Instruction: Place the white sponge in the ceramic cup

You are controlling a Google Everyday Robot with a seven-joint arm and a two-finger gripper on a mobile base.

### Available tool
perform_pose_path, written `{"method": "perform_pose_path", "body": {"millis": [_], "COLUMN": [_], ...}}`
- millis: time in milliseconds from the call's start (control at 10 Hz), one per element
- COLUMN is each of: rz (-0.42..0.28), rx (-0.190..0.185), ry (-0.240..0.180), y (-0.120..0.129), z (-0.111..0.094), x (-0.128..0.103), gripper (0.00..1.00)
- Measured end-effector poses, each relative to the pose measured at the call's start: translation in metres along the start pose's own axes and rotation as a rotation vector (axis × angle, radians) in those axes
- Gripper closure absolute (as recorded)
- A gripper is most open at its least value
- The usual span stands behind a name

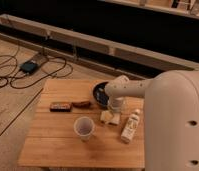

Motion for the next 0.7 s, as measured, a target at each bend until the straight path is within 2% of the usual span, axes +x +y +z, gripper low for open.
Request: {"method": "perform_pose_path", "body": {"millis": [200, 300, 400, 600, 700], "rz": [-0.014, -0.02, -0.025, -0.027, -0.026], "rx": [-0.005, -0.005, -0.007, -0.013, -0.014], "ry": [0.013, 0.014, 0.013, 0.005, 0.004], "y": [0.0007, 0.0007, 0.0011, 0.0025, 0.0028], "z": [0.0057, 0.0069, 0.0067, 0.0032, 0.0014], "x": [-0.0028, -0.005, -0.0067, -0.0094, -0.0088], "gripper": [0.22, 0.28, 0.36, 0.59, 0.66]}}
